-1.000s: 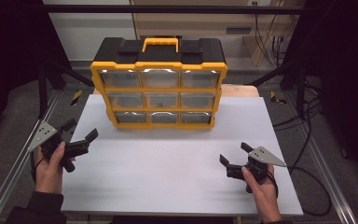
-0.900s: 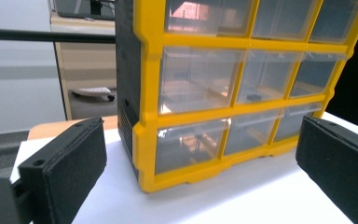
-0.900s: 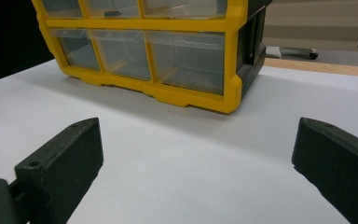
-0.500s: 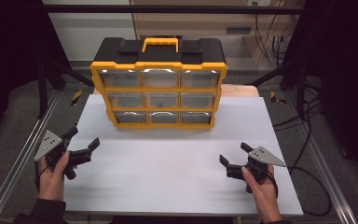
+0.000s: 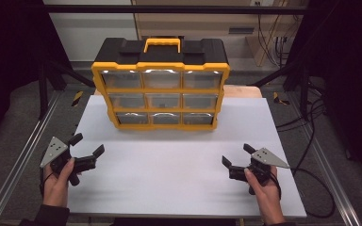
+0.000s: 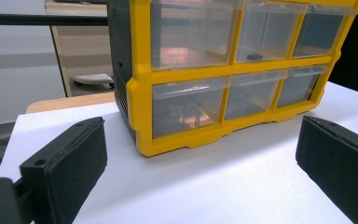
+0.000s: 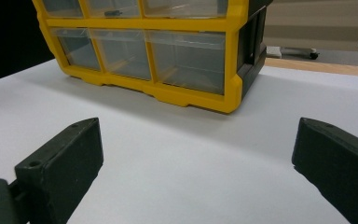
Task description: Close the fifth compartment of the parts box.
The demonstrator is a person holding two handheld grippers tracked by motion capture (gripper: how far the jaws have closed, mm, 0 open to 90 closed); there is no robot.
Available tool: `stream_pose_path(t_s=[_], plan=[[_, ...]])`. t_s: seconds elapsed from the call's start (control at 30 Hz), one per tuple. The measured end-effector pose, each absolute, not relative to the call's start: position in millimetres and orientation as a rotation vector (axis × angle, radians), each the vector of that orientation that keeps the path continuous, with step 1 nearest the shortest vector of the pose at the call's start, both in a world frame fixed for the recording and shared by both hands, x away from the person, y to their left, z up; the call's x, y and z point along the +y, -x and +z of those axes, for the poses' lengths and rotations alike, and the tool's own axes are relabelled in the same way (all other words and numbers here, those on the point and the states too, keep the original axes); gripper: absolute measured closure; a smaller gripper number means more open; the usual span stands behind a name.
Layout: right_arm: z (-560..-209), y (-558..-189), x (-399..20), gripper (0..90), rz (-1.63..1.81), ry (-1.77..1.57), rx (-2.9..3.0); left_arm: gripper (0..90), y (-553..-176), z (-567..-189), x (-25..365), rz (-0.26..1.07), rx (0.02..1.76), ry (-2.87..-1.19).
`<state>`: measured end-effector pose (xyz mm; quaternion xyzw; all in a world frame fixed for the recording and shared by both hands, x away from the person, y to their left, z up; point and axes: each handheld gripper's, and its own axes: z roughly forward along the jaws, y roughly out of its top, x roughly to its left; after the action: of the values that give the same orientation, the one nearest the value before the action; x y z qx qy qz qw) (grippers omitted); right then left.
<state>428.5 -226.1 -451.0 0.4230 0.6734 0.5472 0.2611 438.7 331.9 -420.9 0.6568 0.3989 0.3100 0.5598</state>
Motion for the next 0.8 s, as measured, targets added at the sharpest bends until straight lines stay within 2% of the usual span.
stream_pose_path(t_s=[0.8], plan=[[-451.7, -428.7, -225.2, 2.3, 1.479, -1.139, 1.835, 1.7, -430.6, -438.0, 328.9, 0.709, 0.948, -1.541]])
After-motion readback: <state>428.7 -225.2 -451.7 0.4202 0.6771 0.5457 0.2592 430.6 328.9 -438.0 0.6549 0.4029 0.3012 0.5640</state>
